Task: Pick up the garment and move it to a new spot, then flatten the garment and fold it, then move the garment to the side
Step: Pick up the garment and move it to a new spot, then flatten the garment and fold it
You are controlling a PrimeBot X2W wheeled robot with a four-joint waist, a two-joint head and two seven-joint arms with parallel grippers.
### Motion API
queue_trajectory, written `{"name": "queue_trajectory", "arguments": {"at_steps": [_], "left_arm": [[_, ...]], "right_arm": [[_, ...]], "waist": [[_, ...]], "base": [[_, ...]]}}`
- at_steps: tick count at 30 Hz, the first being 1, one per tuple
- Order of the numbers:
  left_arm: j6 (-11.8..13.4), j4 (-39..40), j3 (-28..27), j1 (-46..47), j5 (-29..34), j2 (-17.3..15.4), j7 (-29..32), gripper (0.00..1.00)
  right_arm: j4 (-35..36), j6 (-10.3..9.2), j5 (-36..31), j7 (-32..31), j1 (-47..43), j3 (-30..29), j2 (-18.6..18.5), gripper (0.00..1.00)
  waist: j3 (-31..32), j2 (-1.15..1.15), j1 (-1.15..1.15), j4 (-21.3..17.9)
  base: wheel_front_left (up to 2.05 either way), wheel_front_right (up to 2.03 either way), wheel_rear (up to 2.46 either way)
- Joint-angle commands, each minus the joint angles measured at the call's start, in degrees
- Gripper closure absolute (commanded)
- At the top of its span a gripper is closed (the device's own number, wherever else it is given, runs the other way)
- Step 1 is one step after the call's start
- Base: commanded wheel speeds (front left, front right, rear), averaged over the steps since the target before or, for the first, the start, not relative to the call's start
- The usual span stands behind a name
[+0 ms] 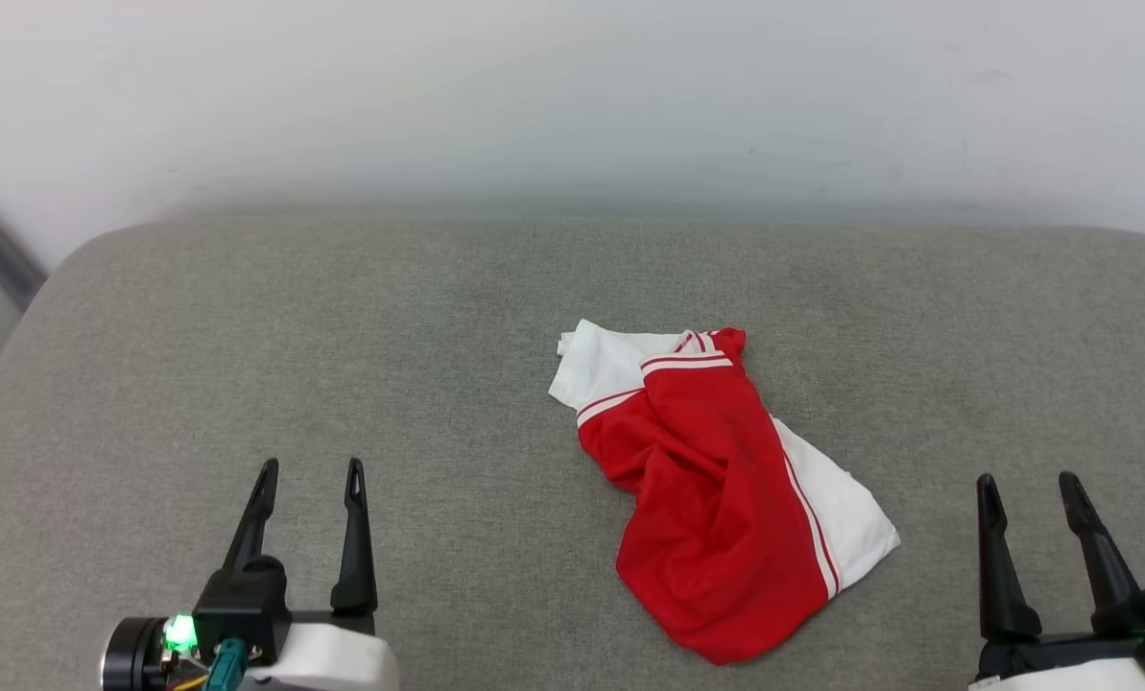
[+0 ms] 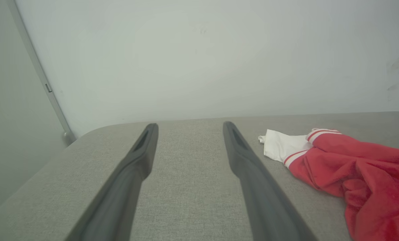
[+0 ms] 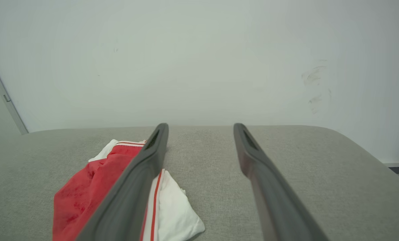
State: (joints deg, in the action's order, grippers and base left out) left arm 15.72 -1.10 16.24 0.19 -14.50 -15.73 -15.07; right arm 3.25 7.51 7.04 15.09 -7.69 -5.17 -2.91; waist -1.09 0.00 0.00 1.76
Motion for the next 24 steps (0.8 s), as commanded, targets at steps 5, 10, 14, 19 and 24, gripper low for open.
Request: {"name": "queue_trajectory", "arguments": {"at_steps": [5,10,14,19,24], "left_arm": [[-3.48,-0.17,-3.74,-3.15,2.61,2.88,-0.14,0.0],[-5.68,-0.4,-6.71,-4.66,4.18,5.3,-0.15,0.0],[-7.39,-0.8,-8.42,-5.36,5.45,6.87,-0.15,0.0],[-9.24,-1.36,-10.06,-5.59,6.99,8.33,-0.15,0.0],[-10.97,-2.03,-11.29,-3.86,8.0,9.19,-0.15,0.0]], "right_arm": [[-0.48,-0.04,1.35,0.12,-1.6,0.1,0.06,0.0],[-0.67,-0.04,2.2,0.12,-2.42,0.18,0.05,0.0],[-0.82,-0.04,2.35,0.12,-2.96,0.3,0.05,0.0],[-0.75,-0.04,2.26,0.12,-2.94,0.59,0.05,0.0],[-0.55,-0.04,1.88,0.12,-2.78,0.8,0.05,0.0]], "waist": [[0.61,0.0,0.0,0.27],[1.03,0.0,0.0,0.51],[1.2,0.0,0.0,0.68],[1.35,0.0,0.0,0.77],[1.17,0.0,0.0,0.73]], "base": [[0.0,0.0,0.0],[0.0,0.0,0.0],[0.0,0.0,0.0],[0.0,0.0,0.0],[0.0,0.0,0.0]]}}
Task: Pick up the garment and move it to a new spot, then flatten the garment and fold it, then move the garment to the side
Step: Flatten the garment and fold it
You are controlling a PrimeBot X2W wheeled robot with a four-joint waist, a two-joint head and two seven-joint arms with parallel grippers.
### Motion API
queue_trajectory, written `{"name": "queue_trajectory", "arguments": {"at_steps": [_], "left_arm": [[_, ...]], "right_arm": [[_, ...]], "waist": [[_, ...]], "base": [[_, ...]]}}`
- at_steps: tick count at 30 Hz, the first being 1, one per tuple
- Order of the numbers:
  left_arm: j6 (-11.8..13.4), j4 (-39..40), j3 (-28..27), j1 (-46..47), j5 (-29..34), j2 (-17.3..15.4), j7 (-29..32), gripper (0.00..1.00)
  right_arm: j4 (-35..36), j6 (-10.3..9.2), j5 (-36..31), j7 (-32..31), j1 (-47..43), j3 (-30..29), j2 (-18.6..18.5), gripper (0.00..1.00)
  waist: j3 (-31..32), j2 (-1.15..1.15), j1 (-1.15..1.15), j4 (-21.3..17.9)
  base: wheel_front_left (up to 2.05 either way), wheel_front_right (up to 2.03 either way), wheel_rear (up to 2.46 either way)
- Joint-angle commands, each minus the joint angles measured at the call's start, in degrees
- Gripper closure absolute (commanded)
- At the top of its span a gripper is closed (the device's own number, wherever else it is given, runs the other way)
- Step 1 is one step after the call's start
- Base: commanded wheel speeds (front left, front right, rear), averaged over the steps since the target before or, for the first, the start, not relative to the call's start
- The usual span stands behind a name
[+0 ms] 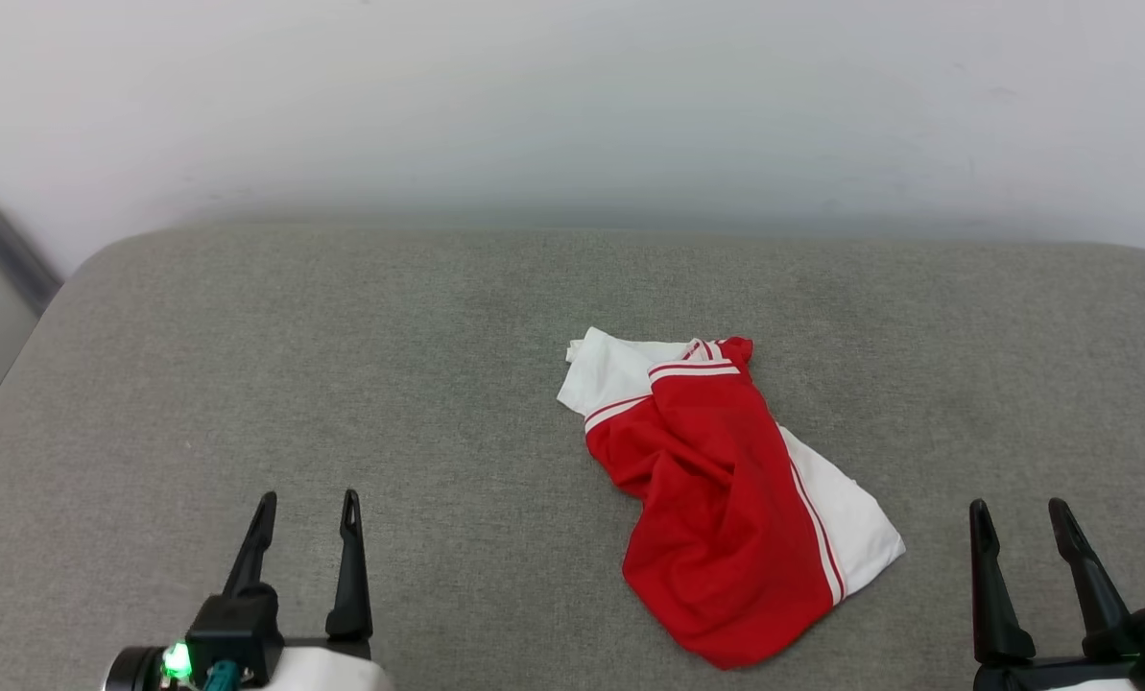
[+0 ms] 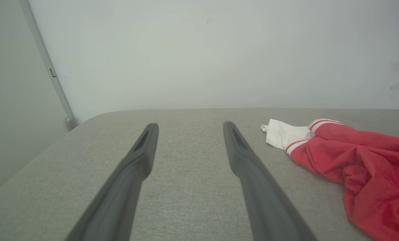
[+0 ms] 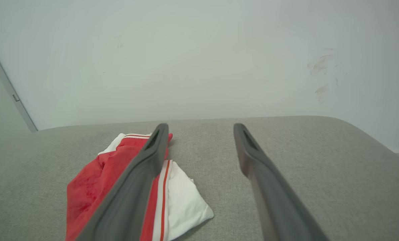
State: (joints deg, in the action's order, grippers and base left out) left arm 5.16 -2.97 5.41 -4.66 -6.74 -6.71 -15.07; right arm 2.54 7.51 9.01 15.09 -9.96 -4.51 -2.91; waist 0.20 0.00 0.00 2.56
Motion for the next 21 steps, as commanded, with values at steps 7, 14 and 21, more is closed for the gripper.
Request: {"name": "queue_trajectory", "arguments": {"at_steps": [7,14,21], "left_arm": [[-4.15,-3.73,-0.84,10.68,2.28,-1.47,-0.15,0.0],[-8.27,-11.06,1.47,25.64,4.7,-4.76,-0.13,0.0],[-11.52,-20.39,5.07,45.3,4.94,-7.01,4.4,0.0]], "right_arm": [[0.49,-0.04,-0.63,0.12,1.15,0.17,0.05,0.0],[1.47,-0.04,-1.13,0.12,3.45,0.65,0.05,0.0],[2.68,-0.04,-1.41,0.12,6.31,0.92,0.05,0.0]], "waist": [[-1.42,0.0,0.0,-0.49],[-4.55,0.0,0.0,-1.62],[-9.22,0.0,0.0,-3.62]], "base": [[0.0,0.0,0.0],[0.0,0.0,0.0],[0.0,0.0,0.0]]}}
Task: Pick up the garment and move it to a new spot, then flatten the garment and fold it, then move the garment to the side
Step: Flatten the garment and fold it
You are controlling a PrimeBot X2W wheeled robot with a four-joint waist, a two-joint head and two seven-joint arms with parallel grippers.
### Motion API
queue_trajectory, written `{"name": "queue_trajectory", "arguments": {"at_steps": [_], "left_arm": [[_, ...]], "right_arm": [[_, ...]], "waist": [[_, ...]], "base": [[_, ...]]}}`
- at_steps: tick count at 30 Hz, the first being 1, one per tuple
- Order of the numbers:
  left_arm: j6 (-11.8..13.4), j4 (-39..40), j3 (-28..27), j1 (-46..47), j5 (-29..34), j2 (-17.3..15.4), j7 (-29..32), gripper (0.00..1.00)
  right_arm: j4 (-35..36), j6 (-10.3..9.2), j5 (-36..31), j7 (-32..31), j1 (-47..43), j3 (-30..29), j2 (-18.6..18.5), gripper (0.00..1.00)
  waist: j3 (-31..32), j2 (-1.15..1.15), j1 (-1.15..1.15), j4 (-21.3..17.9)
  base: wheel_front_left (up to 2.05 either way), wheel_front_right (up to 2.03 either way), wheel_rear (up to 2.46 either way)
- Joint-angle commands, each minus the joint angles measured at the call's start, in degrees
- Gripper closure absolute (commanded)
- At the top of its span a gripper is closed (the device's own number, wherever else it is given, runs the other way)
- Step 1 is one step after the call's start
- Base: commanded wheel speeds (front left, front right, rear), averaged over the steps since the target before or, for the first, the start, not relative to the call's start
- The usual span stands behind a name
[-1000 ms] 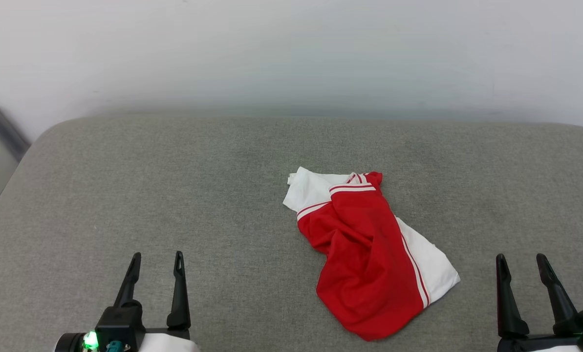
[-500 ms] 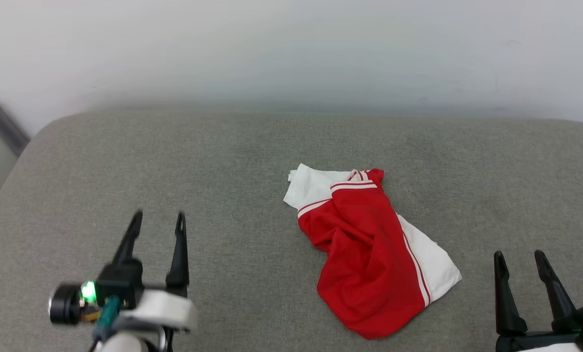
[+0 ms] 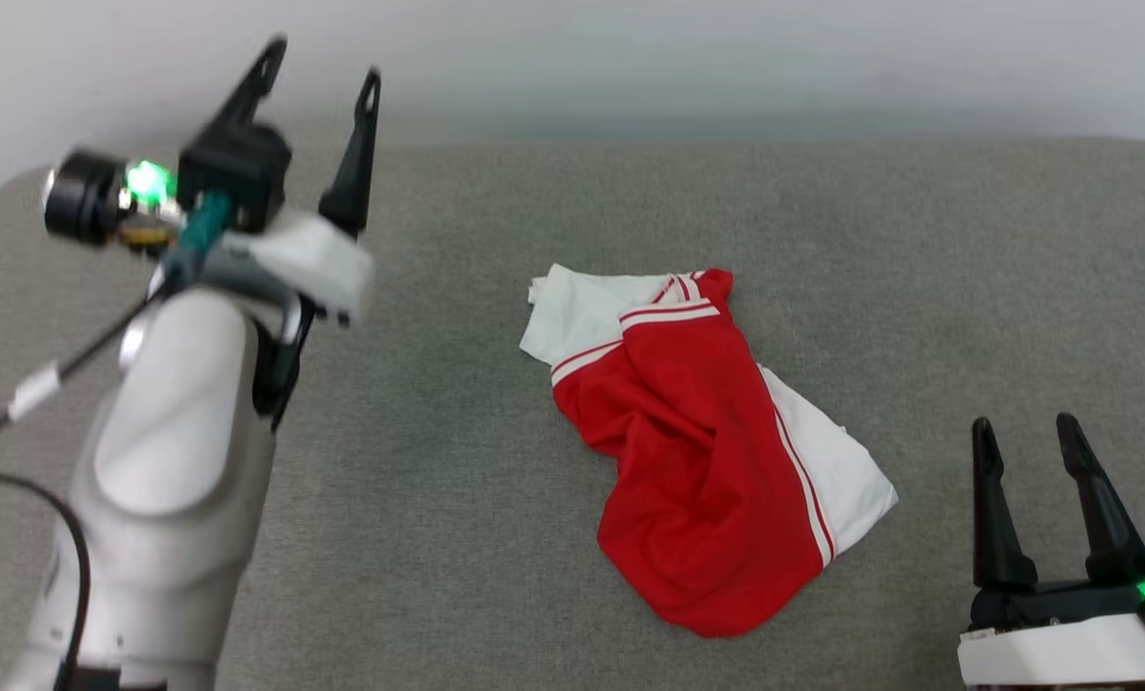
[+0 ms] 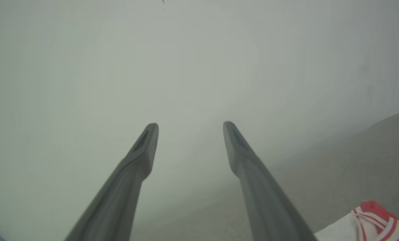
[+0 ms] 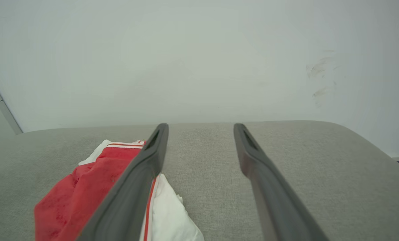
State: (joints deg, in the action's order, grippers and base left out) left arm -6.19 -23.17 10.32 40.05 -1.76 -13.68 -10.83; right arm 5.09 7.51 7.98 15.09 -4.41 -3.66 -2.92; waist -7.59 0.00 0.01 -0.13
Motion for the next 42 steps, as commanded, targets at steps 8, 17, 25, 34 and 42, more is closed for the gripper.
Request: {"name": "queue_trajectory", "arguments": {"at_steps": [8,17,25,34,42], "left_arm": [[-1.16,-8.83,11.18,17.11,-6.77,-1.05,12.24,0.0],[-1.17,-12.57,31.21,28.28,-30.29,-6.56,35.57,0.0],[-1.18,-9.23,47.45,34.05,-45.03,-12.49,52.52,0.0],[-1.19,-7.22,61.81,35.25,-52.82,-16.42,60.66,0.0],[-1.19,-7.18,63.14,34.34,-53.07,-16.63,55.96,1.0]], "right_arm": [[1.43,-0.04,-0.3,0.12,3.63,1.04,0.07,0.0],[3.27,-0.04,0.62,0.12,6.61,2.13,0.08,0.0],[4.19,-0.04,1.29,0.12,9.01,3.27,0.07,0.0],[4.01,-0.04,1.99,0.12,11.26,3.89,0.07,0.0],[3.36,-0.04,2.02,0.12,10.87,4.04,0.07,0.0]], "waist": [[-6.5,0.0,-0.01,-3.62],[-11.63,0.0,-0.01,-6.69],[-16.39,0.0,-0.01,-8.78],[-19.96,0.0,-0.01,-10.53],[-18.53,0.0,-0.01,-9.51]], "base": [[0.0,0.0,0.0],[0.0,0.0,0.0],[0.0,0.0,0.0],[0.0,0.0,0.0],[0.0,0.0,0.0]]}}
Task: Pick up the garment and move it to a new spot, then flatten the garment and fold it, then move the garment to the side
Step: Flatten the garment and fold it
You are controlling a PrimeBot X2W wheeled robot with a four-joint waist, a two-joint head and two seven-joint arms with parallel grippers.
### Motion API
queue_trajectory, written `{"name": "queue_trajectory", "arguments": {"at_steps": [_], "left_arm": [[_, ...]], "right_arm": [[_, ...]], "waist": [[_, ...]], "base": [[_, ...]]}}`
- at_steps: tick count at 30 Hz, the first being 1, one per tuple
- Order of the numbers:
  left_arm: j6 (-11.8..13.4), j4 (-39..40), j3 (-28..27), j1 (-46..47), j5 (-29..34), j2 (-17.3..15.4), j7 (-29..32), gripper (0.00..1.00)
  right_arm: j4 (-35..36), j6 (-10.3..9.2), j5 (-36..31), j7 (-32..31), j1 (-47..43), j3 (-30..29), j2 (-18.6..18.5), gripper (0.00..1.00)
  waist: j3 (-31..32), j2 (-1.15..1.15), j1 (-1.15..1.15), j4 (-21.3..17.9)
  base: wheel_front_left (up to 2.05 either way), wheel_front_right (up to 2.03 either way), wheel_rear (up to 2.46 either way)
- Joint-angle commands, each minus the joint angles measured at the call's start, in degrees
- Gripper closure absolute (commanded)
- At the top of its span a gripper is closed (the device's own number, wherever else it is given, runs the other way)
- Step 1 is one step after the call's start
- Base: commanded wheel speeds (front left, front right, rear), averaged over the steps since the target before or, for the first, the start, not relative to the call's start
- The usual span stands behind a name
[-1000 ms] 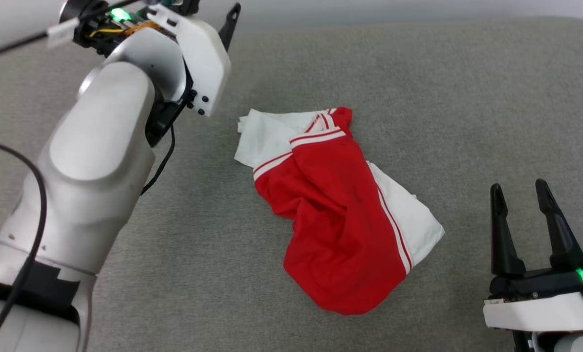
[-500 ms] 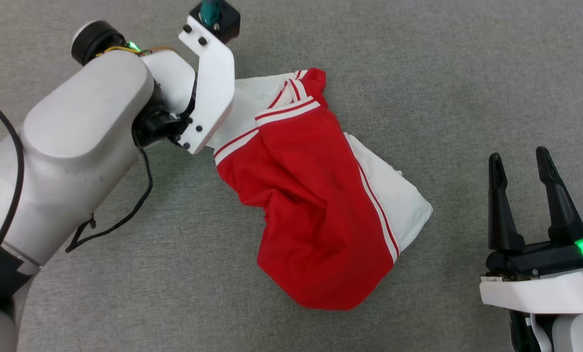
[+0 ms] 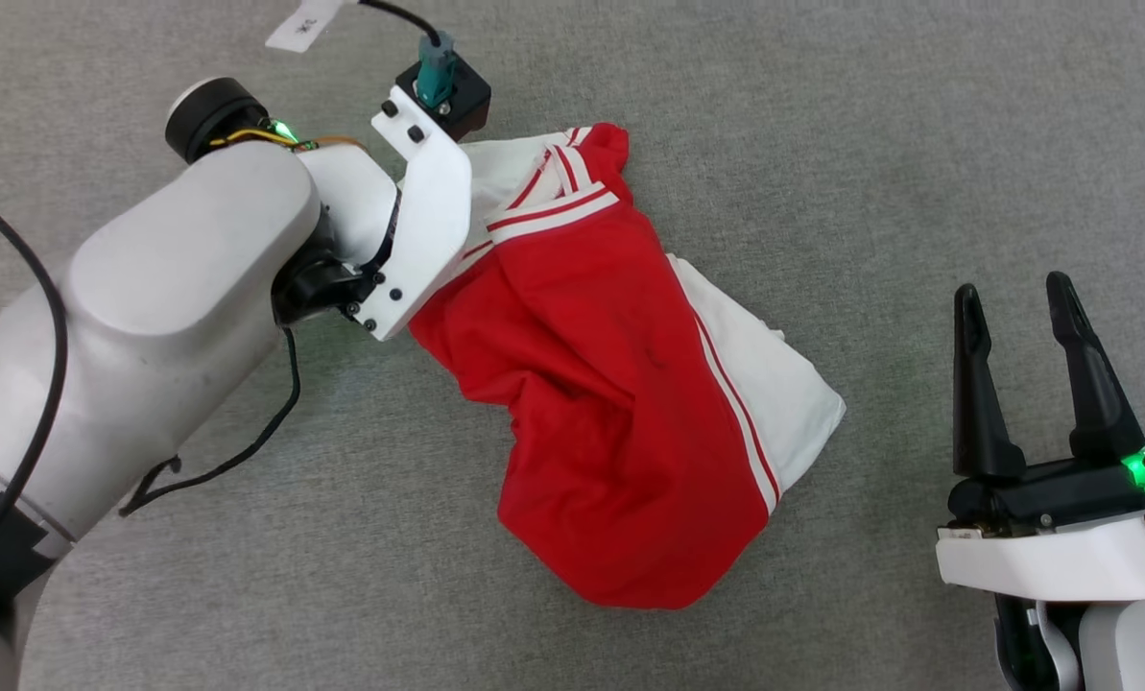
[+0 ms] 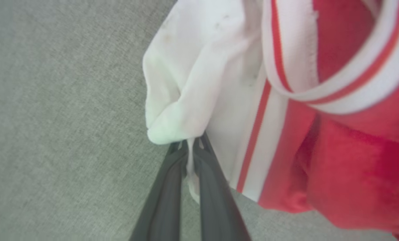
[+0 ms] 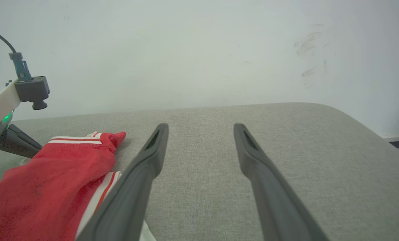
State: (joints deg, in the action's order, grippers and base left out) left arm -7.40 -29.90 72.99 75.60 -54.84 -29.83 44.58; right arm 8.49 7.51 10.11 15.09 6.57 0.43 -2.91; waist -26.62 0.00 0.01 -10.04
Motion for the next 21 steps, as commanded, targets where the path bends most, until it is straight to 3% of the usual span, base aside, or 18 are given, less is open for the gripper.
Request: {"name": "queue_trajectory", "arguments": {"at_steps": [1,5,14,21], "left_arm": [[0.02,-0.1,0.36,-0.83,-0.27,-0.77,-0.91,1.0],[0.02,3.43,0.33,-0.27,-0.34,-2.82,-6.63,1.0],[0.03,11.46,0.33,-5.89,-0.92,-13.29,-15.65,1.0],[3.21,14.77,0.2,-18.33,-5.79,-19.83,-19.56,1.0]], "right_arm": [[-0.14,-0.04,-0.03,0.12,-0.45,-0.25,0.06,0.0],[-0.69,-0.04,-0.32,0.12,-1.87,-0.67,0.05,0.0],[-1.77,-0.04,-1.82,0.11,-4.32,-1.48,0.05,0.0],[-2.77,-0.04,-2.61,0.11,-5.72,-1.8,0.05,0.0]], "waist": [[1.16,0.0,-0.01,0.78],[4.3,0.0,-0.01,2.93],[9.72,0.0,-0.01,8.38],[11.67,0.0,-0.01,10.75]], "base": [[0.0,0.0,0.0],[0.0,0.0,0.0],[0.0,0.0,0.0],[0.0,0.0,0.0]]}}
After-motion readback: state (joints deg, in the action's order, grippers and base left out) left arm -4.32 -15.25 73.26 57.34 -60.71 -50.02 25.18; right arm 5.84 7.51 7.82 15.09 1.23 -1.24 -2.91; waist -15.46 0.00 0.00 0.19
